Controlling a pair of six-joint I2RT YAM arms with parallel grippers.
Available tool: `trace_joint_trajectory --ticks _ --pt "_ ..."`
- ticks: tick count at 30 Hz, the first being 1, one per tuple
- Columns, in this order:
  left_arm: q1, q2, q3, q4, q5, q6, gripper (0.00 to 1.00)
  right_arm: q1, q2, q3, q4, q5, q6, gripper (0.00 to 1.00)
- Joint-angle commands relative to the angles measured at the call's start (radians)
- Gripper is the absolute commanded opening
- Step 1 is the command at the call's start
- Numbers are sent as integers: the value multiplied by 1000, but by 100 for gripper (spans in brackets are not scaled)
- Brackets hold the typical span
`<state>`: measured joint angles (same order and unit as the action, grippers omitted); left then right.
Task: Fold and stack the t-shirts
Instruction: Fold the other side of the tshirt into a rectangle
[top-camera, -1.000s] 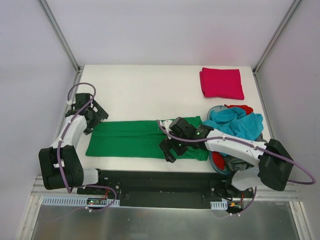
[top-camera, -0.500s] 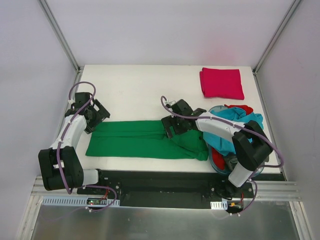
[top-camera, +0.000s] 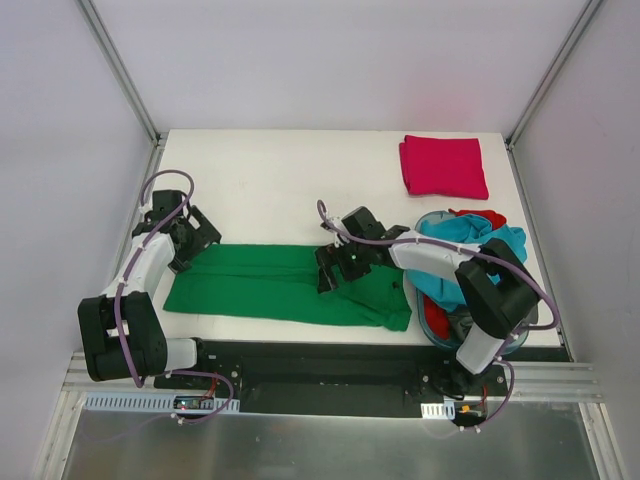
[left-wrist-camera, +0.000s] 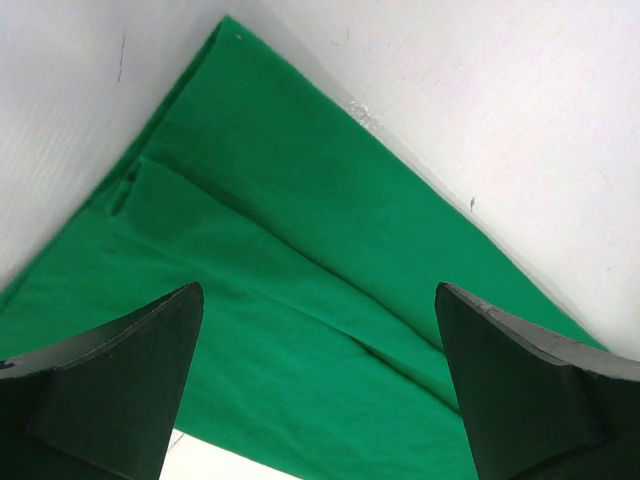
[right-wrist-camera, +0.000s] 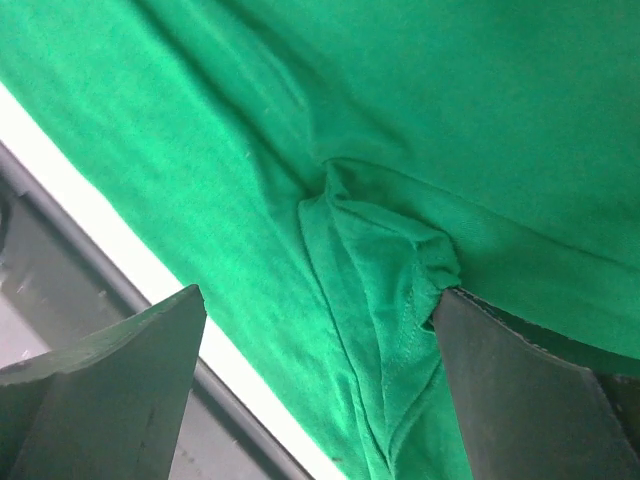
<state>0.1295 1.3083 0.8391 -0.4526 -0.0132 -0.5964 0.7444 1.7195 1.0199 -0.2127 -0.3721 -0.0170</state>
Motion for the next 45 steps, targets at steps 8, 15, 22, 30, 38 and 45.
trace_joint_trajectory --ticks 8,15,22,30,38,45 --pt "-11 -50 -15 -6 -33 6 99 191 -149 -35 -73 -132 -11 96" --pt "-11 -47 -15 -3 -31 6 99 288 -158 -21 -83 -102 -12 96" --pt "-11 -52 -20 3 -18 7 99 280 -299 -52 -83 166 0 96" --pt "-11 -52 -14 22 50 23 99 222 -213 25 -80 225 57 96" --pt "-11 -81 5 23 44 20 99 231 6 169 -59 271 -20 96" --pt "-13 -3 49 29 70 18 99 288 104 201 -76 282 -90 96"
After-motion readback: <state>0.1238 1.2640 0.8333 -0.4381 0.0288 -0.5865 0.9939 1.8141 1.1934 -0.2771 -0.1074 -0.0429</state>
